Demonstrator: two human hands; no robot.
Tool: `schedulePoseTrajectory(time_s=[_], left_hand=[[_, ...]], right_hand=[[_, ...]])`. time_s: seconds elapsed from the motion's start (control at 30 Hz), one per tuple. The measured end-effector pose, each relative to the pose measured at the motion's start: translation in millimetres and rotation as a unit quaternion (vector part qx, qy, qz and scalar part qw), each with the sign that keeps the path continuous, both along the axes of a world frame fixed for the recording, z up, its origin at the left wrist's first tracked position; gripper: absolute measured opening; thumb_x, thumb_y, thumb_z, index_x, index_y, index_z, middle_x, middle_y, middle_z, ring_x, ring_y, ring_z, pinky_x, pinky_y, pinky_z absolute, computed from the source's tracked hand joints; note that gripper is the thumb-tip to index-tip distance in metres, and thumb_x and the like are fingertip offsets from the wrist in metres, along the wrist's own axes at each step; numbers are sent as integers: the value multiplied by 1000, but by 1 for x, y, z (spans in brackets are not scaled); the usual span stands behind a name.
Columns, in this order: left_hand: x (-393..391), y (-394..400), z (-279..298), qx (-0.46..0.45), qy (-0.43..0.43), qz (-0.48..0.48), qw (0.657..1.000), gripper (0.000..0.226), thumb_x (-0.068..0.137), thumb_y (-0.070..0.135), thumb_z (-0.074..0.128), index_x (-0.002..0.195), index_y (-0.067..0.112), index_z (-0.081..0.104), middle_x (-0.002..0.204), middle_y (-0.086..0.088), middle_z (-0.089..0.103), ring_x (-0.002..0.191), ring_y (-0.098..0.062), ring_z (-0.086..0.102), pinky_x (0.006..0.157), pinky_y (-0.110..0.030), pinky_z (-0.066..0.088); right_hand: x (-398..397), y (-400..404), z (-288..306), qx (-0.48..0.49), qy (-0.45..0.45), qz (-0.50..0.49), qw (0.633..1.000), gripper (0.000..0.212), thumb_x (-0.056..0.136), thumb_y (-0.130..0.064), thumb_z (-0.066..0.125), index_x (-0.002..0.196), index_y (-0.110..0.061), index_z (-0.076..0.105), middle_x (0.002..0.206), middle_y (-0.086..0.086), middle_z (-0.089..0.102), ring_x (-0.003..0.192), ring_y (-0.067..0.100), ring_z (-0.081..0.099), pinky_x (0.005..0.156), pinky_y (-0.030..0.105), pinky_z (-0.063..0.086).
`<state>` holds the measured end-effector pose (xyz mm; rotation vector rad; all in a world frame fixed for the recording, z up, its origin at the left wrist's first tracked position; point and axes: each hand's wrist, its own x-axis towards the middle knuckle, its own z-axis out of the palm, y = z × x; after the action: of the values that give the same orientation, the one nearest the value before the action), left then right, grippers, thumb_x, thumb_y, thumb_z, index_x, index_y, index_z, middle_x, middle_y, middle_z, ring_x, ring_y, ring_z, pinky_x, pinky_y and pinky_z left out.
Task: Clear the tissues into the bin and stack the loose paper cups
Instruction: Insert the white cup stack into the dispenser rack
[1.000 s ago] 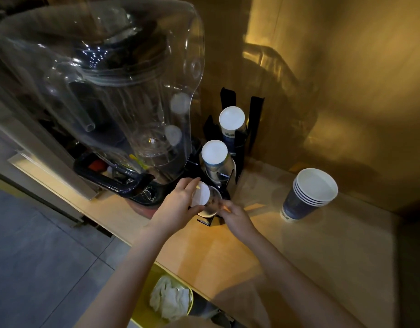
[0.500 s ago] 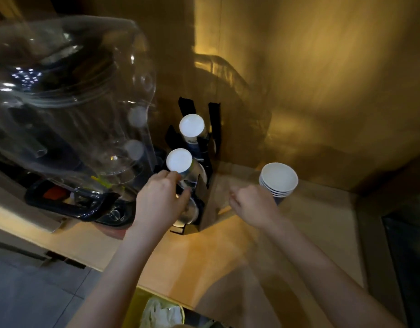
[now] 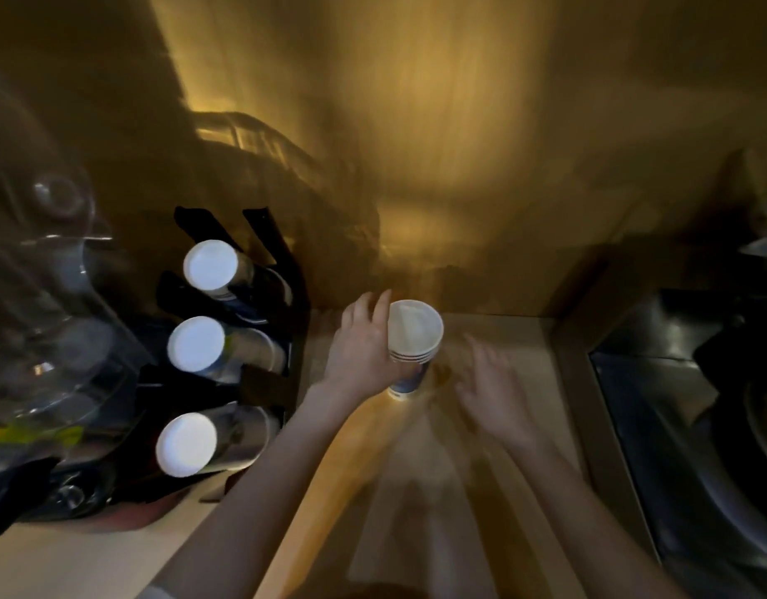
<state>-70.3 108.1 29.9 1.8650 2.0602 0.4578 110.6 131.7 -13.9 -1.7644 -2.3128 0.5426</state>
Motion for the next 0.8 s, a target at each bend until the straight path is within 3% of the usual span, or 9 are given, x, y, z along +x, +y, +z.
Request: schedulePoseTrajectory(time_s=[0.13,0.23,0.3,0.37,0.43,0.5,0.6,0.7,0.8], left_hand=[[10,24,-18,-79,-3,2,997,121,58,49,79,147,21,2,156,-14,5,143,-35,8,114,-50,24],[15,30,-23,-88,-15,15,996,116,58,45,80,146,23,6,150,-14,18,136,-38,27,102,-50,37],[17,30,-24,-64,-34,34,997,110,58,39,80,143,21,13,138,-13,32,124,-37,42,90,-46,45],[17,27,-24,-31,-46,47,997,107,57,37,80,142,19,17,131,-12,37,118,-36,47,86,-44,46],[16,21,-21,20,-62,52,997,107,57,36,81,142,18,19,132,-12,38,118,-34,48,87,-43,47],[15,14,-15,80,-86,58,991,106,57,35,81,142,18,21,133,-11,38,118,-32,48,88,-40,46],[16,0,-2,153,-141,58,976,104,57,31,81,142,17,24,133,-10,37,119,-28,48,88,-30,42],[18,-16,7,198,-169,45,965,105,55,34,79,142,20,22,133,-9,37,115,-12,42,85,-17,35],[18,-32,12,221,-194,54,954,102,55,48,71,137,33,13,134,-3,32,111,7,26,84,-1,26]], right_hand=[[-4,2,-34,-62,-60,46,995,69,90,-25,51,146,-13,13,156,5,20,144,25,14,116,35,15],[-11,2,-52,-90,-56,73,992,67,89,-22,48,146,-14,14,155,4,20,143,26,13,117,35,12],[-17,3,-62,-109,-8,82,991,61,87,-18,47,143,-12,26,150,7,32,140,27,24,116,33,18],[-25,4,-66,-172,124,30,977,46,87,-16,45,132,-8,45,131,12,54,124,25,47,104,31,36],[-36,3,-54,-302,306,-108,896,29,91,-13,43,113,-1,58,92,11,67,86,21,64,73,26,46],[-39,4,-44,-430,464,-196,749,34,95,-27,36,92,-2,59,60,6,69,56,15,63,59,26,41],[-44,7,-25,-500,617,-211,571,60,92,-53,28,98,-4,63,78,14,75,89,29,64,80,41,46],[-47,3,0,-508,683,-146,503,67,88,-62,29,113,-10,62,105,12,72,102,28,65,81,41,54],[-54,-4,26,-508,710,-110,476,64,81,-62,45,112,-11,66,105,11,72,96,25,70,76,36,58]])
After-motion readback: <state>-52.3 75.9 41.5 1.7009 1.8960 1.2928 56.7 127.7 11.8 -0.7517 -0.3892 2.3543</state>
